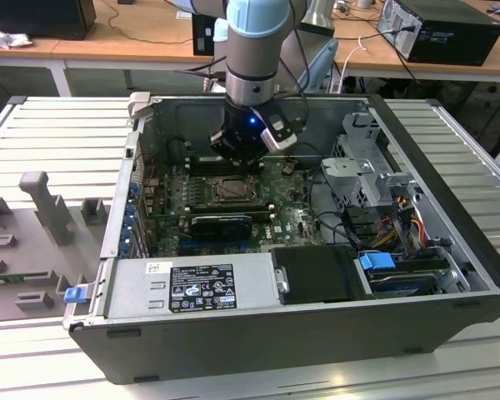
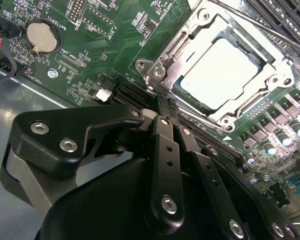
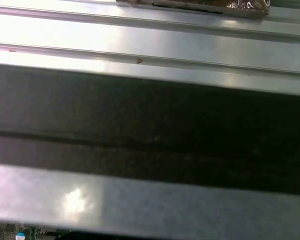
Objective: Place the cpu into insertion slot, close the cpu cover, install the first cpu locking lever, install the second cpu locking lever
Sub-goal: 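Install the first cpu locking lever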
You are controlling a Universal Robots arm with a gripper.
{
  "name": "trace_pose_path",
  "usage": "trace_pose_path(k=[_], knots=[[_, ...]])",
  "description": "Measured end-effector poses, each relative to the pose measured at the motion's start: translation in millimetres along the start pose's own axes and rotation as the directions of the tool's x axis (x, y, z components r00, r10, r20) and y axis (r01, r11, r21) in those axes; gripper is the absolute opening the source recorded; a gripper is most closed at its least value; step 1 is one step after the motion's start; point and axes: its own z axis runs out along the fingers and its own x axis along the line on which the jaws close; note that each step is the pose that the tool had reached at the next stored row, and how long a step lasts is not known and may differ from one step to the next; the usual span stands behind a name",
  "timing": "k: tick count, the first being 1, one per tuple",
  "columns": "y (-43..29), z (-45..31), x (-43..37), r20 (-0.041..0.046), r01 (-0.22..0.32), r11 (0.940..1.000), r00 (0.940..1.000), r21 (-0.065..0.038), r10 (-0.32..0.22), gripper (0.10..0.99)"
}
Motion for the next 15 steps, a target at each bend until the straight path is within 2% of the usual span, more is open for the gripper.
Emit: trace_pose_path(k=[9, 10, 12, 13, 14, 15], knots=[[-0.3, 2.8, -0.1, -0.0032, 0.000, 0.9998, 1.0000, 0.018, 0.000, 0.106], [-0.3, 2.9, -0.1, -0.0032, 0.000, 0.9998, 1.0000, 0.018, 0.000, 0.106], [-0.3, 2.9, -0.1, -0.0021, 0.000, 1.0000, 1.0000, 0.008, 0.000, 0.106], [-0.1, 2.0, -0.1, -0.0018, 0.000, 1.0000, 1.0000, 0.006, 0.000, 0.106], [0.3, -2.0, -0.2, -0.0019, 0.000, 1.0000, 1.0000, 0.007, 0.000, 0.106], [1.5, -10.3, -0.3, -0.0019, 0.000, 1.0000, 1.0000, 0.007, 0.000, 0.106]])
